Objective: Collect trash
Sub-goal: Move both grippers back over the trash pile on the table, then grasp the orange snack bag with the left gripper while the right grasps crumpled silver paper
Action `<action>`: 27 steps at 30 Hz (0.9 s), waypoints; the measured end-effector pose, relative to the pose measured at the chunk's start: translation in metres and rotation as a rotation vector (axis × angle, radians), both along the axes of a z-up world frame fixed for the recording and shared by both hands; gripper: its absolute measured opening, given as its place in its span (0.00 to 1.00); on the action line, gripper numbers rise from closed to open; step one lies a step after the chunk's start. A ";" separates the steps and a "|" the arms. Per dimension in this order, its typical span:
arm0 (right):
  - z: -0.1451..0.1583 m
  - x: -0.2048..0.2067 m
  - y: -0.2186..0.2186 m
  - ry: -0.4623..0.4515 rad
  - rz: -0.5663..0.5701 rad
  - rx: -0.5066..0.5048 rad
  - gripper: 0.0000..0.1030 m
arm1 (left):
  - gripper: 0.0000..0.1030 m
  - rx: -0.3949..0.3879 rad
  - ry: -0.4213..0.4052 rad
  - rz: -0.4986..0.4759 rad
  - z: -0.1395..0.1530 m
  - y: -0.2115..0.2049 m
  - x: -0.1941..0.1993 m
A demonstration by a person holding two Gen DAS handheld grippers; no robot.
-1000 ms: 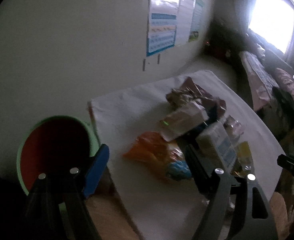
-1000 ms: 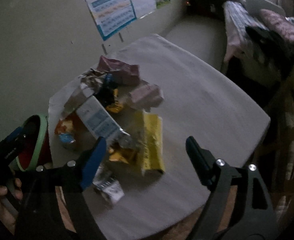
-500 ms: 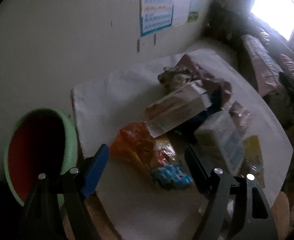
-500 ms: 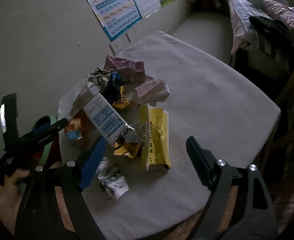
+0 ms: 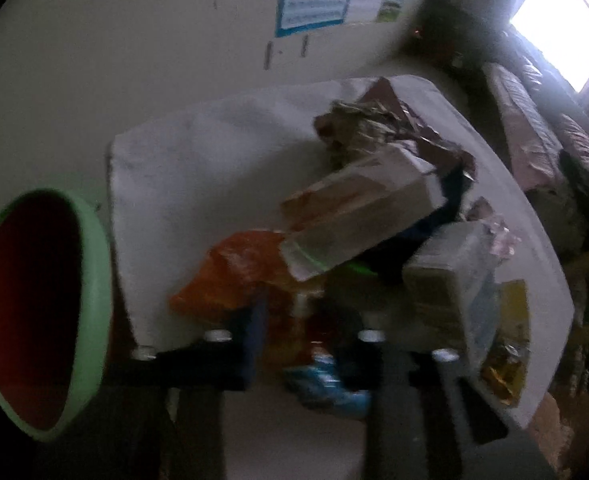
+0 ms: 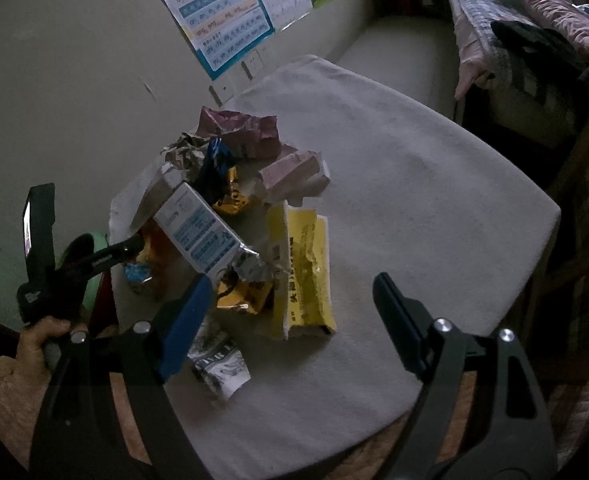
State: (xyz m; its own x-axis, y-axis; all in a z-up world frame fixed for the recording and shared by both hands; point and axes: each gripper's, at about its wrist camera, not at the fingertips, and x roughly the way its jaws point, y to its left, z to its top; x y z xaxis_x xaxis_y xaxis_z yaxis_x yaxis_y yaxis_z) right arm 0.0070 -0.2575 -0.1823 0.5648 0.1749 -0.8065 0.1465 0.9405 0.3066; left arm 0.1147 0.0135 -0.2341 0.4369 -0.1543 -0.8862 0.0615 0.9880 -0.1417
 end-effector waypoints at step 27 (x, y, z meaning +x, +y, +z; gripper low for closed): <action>-0.002 0.007 0.015 0.021 0.023 -0.026 0.79 | 0.66 -0.029 -0.022 0.011 0.014 0.019 -0.030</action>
State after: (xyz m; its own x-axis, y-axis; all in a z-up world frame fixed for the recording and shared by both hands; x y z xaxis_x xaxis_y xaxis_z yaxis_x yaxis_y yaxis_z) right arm 0.0140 -0.2421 -0.1845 0.5434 0.1666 -0.8228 0.1309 0.9513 0.2791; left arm 0.0848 0.0326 -0.2205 0.4585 -0.1749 -0.8713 0.0537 0.9841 -0.1692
